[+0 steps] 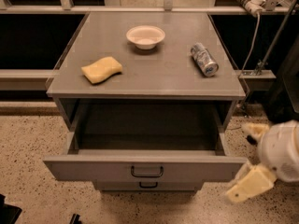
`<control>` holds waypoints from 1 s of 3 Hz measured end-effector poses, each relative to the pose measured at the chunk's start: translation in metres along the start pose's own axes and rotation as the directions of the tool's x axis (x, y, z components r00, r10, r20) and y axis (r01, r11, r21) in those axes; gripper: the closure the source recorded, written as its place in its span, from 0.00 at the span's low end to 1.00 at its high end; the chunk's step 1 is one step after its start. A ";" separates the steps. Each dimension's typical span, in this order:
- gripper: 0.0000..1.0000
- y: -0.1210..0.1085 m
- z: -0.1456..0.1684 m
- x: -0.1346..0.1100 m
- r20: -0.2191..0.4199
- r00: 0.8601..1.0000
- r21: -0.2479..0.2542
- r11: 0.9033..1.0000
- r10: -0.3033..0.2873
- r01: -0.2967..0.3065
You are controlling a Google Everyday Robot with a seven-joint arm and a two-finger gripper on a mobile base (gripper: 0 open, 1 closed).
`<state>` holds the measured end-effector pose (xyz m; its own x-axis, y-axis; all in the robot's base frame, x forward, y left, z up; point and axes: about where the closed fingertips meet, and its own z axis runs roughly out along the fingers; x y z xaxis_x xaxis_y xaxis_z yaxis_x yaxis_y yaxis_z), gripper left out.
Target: Close top drawer
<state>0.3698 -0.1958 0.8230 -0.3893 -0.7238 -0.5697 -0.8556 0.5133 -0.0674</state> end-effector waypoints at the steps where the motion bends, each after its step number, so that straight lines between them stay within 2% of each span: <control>1: 0.18 0.013 0.026 0.022 -0.006 0.999 -0.020 0.998 0.052 -0.052; 3: 0.65 0.013 0.025 0.022 -0.007 0.999 -0.020 0.998 0.051 -0.051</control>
Offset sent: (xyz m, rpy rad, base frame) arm -0.0101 0.0030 -0.0342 0.0243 0.0400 -0.0328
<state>0.3586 -0.1931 0.7889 -0.4345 -0.7000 -0.5667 -0.8415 0.5399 -0.0217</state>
